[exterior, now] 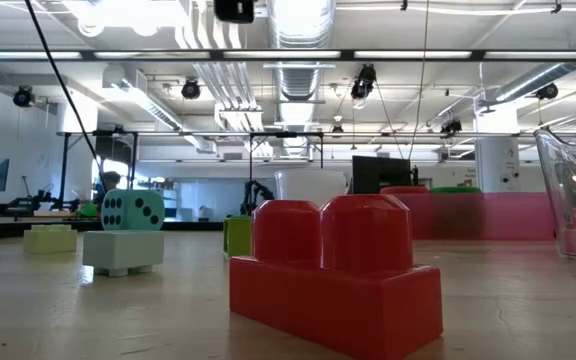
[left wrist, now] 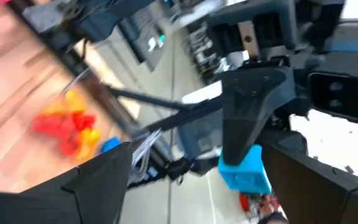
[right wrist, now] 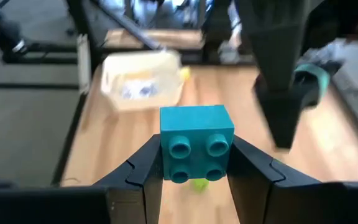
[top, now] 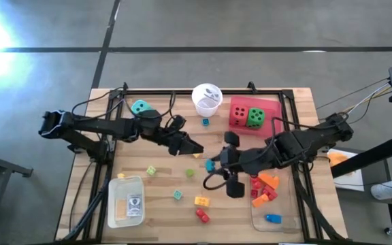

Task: Pick & Place Toys
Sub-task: Put the blue game piece into the transparent bin

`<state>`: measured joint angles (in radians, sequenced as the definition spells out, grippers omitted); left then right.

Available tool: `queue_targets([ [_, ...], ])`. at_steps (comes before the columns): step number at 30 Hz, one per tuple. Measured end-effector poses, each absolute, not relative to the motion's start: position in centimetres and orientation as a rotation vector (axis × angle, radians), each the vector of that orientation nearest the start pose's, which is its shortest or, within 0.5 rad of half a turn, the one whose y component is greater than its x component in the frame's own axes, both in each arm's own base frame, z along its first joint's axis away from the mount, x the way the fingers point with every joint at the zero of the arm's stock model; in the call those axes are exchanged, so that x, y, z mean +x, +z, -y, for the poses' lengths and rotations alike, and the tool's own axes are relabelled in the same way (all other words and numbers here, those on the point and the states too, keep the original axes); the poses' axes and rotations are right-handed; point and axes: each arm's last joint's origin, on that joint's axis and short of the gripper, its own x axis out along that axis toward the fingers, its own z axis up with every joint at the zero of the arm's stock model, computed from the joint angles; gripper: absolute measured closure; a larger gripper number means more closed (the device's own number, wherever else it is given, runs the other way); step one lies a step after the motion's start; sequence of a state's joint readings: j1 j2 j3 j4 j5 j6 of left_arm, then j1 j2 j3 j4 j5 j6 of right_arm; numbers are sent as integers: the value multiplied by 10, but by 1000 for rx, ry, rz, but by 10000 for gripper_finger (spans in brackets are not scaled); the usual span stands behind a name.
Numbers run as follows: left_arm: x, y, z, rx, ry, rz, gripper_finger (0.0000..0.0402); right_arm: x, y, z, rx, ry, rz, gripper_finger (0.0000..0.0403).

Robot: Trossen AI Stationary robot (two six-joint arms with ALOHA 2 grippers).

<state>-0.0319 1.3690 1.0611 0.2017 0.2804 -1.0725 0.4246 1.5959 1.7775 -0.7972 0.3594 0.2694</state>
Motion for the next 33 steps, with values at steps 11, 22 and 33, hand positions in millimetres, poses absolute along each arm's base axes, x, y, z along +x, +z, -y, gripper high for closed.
queue_targets([
  [11,299,302,9,-997,-29,-602,43,270,387,-147,194,-31,-977,272],
  [22,279,276,-9,-963,185,-872,43,235,346,-177,267,-101,-1275,272],
  [33,271,270,-12,-846,219,-960,43,203,282,-205,407,-143,-1509,272],
])
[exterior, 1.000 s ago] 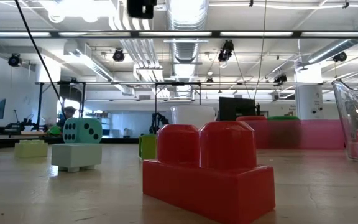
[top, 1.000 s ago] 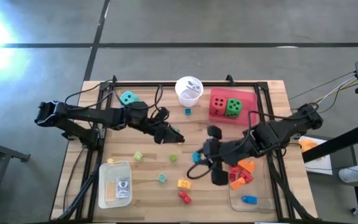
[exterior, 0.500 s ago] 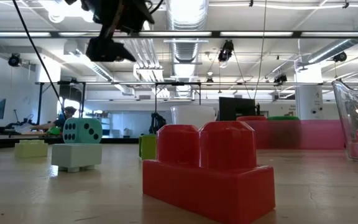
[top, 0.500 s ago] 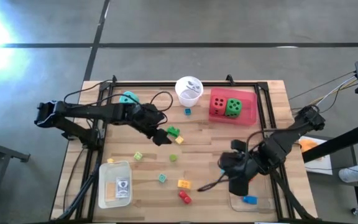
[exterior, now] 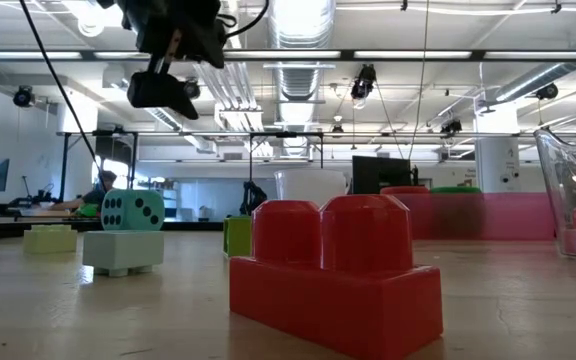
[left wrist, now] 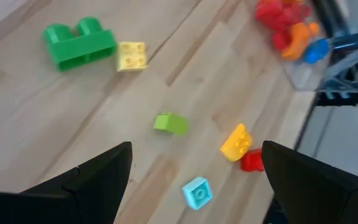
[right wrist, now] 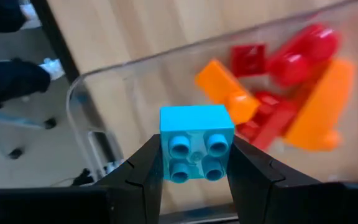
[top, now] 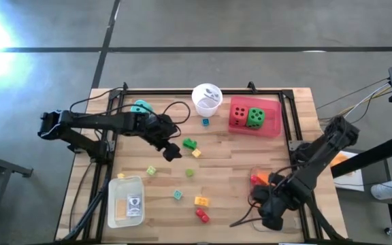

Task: Pick & Place Toys
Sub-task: Put the blue game piece into the transparent bin

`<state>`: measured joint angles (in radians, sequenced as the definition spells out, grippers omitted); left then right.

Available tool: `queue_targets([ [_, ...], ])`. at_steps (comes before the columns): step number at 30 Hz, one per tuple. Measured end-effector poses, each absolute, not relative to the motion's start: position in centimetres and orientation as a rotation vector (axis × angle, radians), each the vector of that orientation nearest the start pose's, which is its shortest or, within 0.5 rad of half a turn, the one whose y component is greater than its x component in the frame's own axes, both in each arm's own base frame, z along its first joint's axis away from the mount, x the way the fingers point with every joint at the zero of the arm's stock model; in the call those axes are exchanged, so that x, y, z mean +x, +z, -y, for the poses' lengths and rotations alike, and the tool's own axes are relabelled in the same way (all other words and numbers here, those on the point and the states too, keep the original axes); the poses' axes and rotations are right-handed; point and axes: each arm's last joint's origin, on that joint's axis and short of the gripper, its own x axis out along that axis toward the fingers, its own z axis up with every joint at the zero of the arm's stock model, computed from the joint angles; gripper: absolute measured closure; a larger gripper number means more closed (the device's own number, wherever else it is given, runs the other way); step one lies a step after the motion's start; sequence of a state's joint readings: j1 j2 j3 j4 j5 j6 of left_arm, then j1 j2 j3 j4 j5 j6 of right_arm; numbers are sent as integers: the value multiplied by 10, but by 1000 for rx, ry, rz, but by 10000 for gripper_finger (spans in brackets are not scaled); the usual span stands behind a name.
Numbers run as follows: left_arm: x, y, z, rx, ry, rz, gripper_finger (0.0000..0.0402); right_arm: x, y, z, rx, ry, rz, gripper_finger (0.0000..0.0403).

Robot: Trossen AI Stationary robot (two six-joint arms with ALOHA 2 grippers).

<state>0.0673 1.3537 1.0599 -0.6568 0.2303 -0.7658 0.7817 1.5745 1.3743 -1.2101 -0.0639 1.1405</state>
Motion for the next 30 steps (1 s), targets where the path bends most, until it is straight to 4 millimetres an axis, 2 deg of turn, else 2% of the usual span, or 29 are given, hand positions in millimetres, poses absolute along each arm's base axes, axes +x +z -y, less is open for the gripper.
queue_targets([
  [7,269,267,-12,-844,233,-976,43,188,247,-217,510,-95,-1510,272],
  [17,269,267,-12,-860,241,-975,43,174,200,-204,478,-165,-1617,272],
  [30,269,267,-12,-857,259,-970,43,166,167,-195,442,-134,-1646,272],
])
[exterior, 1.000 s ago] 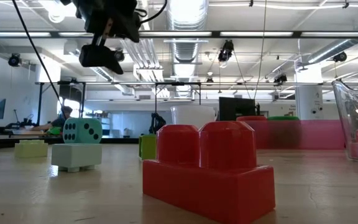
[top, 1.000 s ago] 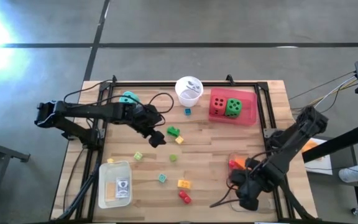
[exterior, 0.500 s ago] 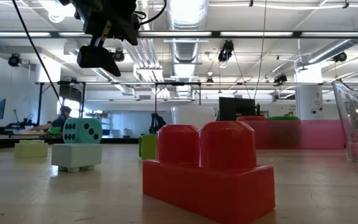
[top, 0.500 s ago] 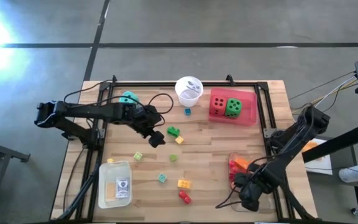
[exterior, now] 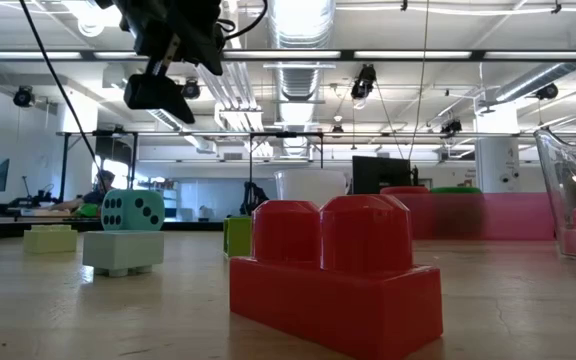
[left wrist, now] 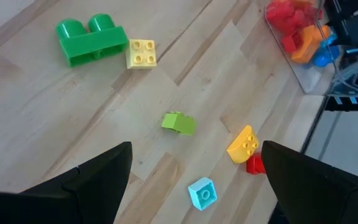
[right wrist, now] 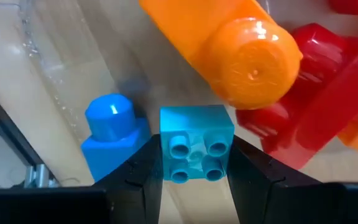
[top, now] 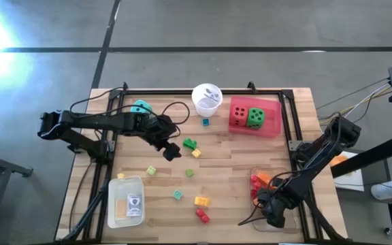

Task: Pick & Place Toys
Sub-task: Put the blue game piece into the transparent bin

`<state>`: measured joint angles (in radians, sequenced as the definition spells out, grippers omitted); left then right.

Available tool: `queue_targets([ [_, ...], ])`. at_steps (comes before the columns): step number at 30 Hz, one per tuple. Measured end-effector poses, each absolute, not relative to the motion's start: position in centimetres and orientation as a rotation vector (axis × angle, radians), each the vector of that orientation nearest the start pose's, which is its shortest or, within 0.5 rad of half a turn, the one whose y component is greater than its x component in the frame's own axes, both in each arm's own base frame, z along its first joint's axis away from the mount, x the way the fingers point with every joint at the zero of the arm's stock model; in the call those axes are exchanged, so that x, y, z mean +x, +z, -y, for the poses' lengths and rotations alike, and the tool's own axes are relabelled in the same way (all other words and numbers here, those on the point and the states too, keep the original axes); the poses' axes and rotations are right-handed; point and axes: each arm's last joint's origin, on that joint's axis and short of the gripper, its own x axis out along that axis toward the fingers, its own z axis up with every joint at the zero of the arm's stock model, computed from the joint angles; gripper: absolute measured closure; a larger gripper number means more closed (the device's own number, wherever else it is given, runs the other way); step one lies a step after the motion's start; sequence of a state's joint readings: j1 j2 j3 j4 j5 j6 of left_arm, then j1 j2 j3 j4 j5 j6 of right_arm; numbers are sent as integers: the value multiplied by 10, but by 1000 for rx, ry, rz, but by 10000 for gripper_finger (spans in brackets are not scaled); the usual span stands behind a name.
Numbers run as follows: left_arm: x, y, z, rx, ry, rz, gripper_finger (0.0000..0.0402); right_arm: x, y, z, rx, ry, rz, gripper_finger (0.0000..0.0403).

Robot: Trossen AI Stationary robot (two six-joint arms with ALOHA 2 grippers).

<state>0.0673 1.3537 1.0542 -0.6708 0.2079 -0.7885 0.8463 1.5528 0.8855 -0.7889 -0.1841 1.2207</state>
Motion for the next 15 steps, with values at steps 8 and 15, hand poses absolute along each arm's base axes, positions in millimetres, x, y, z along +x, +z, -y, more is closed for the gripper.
queue_targets([
  [8,269,267,-12,-852,268,-966,43,163,153,-192,458,-105,-1628,272],
  [15,269,267,-12,-852,268,-966,43,161,150,-190,445,-106,-1634,272],
])
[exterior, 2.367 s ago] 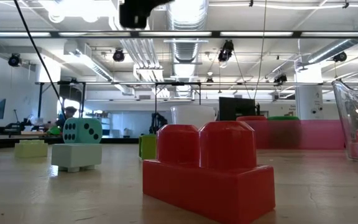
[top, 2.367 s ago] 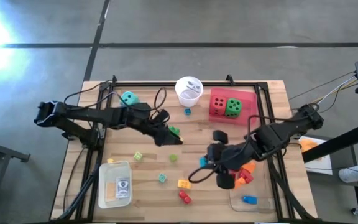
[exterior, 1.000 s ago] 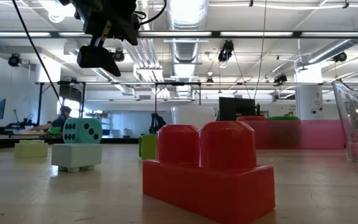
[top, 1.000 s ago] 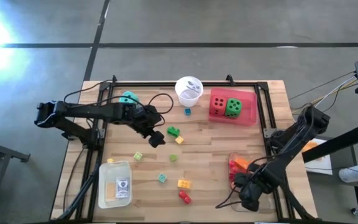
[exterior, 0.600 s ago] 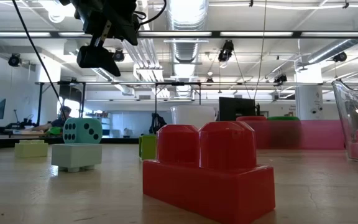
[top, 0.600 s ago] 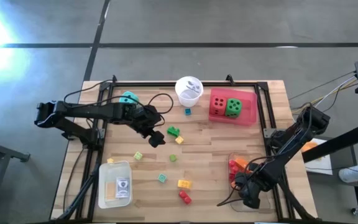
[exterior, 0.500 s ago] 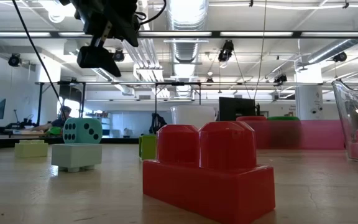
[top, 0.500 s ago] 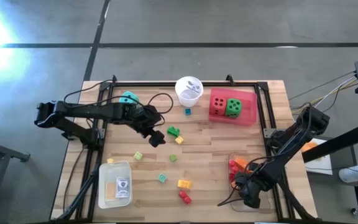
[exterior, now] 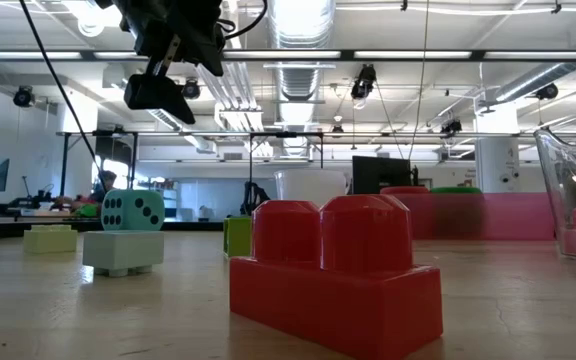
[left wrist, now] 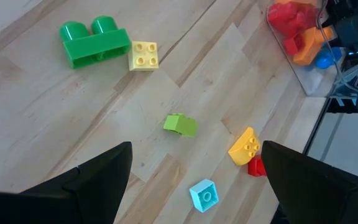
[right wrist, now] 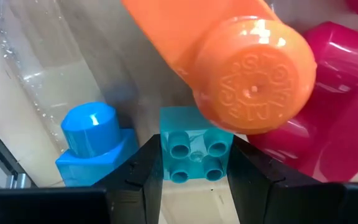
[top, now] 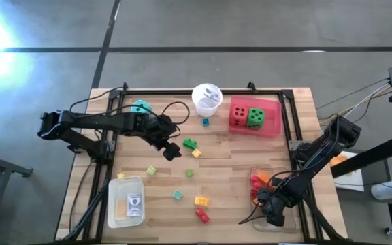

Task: Pick & Place Toys
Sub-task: Put the blue game piece into the transparent bin

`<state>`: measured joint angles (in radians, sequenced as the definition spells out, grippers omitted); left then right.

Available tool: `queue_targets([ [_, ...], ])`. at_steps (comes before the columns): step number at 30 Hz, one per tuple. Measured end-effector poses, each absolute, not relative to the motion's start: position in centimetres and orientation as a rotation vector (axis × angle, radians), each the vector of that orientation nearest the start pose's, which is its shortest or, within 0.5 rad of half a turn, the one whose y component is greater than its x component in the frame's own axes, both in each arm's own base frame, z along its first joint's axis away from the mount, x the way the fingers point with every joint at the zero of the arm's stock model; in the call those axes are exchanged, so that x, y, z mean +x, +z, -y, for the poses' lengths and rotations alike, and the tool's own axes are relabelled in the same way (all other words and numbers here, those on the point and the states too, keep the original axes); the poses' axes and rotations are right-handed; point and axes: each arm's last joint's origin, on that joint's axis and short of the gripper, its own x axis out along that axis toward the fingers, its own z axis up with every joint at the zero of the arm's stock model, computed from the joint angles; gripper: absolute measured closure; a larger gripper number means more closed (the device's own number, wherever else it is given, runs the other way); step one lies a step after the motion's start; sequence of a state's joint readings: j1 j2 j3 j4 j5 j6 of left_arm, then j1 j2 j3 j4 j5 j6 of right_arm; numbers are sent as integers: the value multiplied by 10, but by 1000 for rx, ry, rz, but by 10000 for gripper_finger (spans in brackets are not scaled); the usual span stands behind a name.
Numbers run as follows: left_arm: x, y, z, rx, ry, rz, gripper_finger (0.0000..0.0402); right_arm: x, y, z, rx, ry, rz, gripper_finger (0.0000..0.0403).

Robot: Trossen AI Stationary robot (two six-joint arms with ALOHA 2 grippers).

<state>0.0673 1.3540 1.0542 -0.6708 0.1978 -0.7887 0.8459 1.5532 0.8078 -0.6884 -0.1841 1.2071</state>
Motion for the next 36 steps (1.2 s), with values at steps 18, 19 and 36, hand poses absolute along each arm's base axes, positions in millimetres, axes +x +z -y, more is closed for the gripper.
queue_targets([
  [18,267,258,-12,-873,288,-983,43,163,152,-193,463,-85,-1623,178],
  [19,267,258,-12,-874,287,-983,43,163,152,-193,467,-87,-1624,158],
  [36,239,243,5,-728,547,-1254,43,174,173,-206,528,-34,-1603,51],
])
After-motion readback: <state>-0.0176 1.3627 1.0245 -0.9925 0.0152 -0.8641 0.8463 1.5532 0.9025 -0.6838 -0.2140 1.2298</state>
